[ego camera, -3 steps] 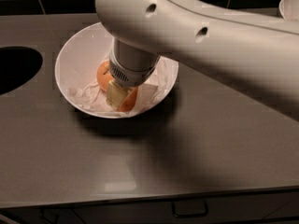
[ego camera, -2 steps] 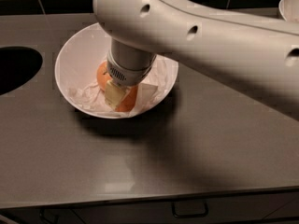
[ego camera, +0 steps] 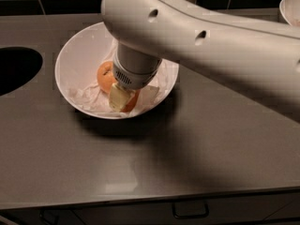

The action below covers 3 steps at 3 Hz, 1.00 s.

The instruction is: Pick orange from white bowl

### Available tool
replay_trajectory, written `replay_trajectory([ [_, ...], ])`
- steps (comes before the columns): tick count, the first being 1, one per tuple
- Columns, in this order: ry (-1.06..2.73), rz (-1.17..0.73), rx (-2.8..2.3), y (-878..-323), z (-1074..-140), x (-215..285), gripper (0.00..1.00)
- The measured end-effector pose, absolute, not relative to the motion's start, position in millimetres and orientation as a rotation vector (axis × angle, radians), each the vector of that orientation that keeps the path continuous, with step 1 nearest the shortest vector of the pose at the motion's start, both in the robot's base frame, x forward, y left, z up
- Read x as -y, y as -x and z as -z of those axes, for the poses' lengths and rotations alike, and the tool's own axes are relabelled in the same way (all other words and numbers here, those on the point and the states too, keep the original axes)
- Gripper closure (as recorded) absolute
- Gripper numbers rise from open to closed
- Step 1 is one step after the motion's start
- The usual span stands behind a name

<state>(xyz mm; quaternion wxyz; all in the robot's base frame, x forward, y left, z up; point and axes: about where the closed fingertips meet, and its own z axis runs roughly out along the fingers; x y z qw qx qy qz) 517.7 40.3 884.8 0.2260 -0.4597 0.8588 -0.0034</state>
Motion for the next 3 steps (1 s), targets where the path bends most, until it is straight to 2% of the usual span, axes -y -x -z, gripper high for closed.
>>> replay_trajectory([
  [2, 1.252, 0.006, -2.381, -514.9, -881.8, -35.5, 0.3],
  [3, 1.272, -0.008, -2.385, -515.6, -877.4, -35.6, 0.49],
])
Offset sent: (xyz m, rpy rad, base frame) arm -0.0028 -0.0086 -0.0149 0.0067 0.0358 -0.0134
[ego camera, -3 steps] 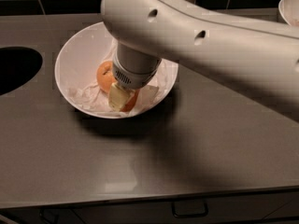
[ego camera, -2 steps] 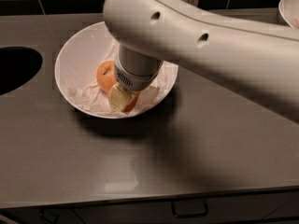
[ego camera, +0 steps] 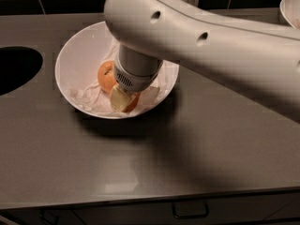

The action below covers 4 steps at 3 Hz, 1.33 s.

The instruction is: Pick orange from white bowl

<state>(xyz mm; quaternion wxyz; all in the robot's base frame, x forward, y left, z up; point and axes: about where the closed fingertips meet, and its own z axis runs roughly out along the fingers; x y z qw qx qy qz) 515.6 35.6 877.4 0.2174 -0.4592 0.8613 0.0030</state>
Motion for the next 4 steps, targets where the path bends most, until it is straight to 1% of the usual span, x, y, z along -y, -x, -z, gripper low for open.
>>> replay_trajectory([
  [1, 1.279, -0.013, -2.387, -515.9, -875.9, -35.6, 0.69],
  [2, 1.285, -0.02, -2.391, -517.4, -874.6, -36.4, 0.59],
  [3, 1.29, -0.03, -2.39, -518.4, -874.9, -36.2, 0.76],
  [4, 1.29, -0.03, -2.39, -518.4, -874.9, -36.2, 0.98],
])
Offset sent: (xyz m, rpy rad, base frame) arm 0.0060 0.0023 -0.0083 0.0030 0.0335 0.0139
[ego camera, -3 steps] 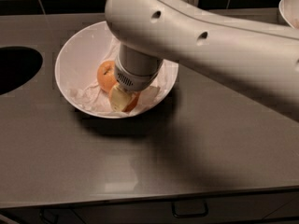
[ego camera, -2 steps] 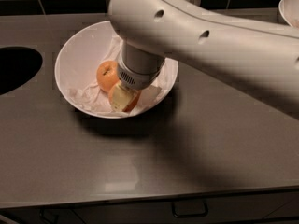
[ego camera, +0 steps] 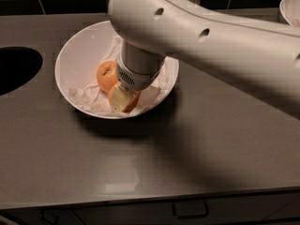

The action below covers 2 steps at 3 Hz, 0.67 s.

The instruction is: Pick orange from white bowl

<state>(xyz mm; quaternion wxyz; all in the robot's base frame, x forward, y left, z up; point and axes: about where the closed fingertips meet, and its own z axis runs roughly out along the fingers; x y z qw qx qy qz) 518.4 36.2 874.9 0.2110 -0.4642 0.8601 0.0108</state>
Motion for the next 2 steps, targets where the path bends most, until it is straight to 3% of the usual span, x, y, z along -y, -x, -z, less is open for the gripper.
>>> replay_trajectory([
  [2, 1.284, -0.049, -2.343, -514.8, -893.8, -33.7, 1.0],
])
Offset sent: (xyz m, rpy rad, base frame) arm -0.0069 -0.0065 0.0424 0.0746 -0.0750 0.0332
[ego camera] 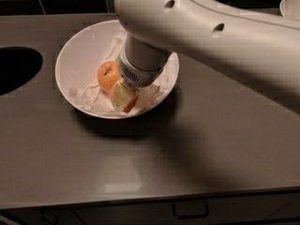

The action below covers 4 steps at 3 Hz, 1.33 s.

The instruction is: Pick orange from white bowl

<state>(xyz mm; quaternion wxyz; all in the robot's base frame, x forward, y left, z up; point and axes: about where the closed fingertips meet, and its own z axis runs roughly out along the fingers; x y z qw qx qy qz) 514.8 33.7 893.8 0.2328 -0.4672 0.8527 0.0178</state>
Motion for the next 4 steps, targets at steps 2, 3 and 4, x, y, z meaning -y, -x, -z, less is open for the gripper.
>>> replay_trajectory([
  [2, 1.257, -0.06, -2.226, -506.2, -937.3, -29.1, 1.0],
  [3, 1.247, -0.077, -2.172, -500.6, -956.7, -27.2, 1.0],
  [4, 1.24, -0.085, -2.134, -496.0, -971.2, -26.2, 1.0],
])
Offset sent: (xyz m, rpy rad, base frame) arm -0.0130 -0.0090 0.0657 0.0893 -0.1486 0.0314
